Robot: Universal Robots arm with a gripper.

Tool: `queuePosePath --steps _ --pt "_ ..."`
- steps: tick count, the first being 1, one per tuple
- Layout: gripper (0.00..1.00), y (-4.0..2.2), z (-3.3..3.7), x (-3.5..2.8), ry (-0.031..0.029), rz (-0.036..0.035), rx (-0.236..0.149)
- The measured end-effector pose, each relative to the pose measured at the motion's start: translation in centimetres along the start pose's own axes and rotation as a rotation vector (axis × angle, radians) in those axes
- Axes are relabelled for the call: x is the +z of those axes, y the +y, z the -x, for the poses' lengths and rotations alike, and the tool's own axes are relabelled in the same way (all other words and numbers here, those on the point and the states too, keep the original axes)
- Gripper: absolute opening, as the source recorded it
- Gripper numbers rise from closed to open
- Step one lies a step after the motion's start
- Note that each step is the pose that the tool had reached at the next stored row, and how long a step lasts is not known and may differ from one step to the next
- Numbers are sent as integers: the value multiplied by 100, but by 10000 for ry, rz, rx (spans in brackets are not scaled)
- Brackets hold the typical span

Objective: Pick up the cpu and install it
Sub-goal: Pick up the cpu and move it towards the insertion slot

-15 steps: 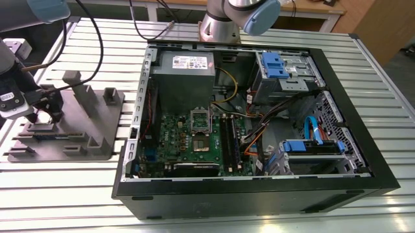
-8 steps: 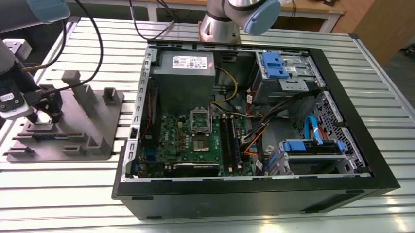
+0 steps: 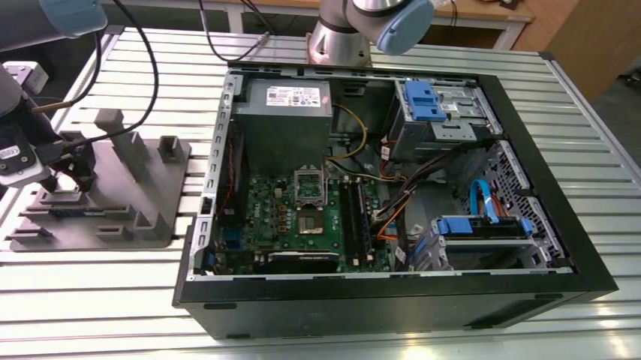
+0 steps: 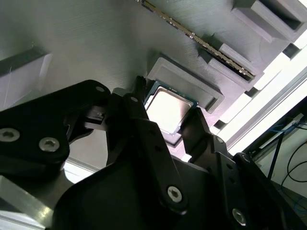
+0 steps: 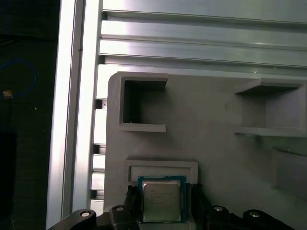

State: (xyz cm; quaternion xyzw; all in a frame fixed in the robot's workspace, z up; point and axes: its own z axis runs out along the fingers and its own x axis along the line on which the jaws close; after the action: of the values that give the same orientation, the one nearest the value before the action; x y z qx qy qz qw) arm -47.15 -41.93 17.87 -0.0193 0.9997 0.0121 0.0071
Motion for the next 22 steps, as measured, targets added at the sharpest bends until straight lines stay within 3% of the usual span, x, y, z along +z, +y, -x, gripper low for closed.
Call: queuePosePath --steps 6,7,9,21,22 --pt "55 -1 0 -1 0 -2 50" --pt "48 -1 0 -1 1 -1 50" --pt "47 -1 0 -6 4 4 51" --pt "48 0 1 -15 8 15 137" --pt "55 0 1 -15 9 19 137"
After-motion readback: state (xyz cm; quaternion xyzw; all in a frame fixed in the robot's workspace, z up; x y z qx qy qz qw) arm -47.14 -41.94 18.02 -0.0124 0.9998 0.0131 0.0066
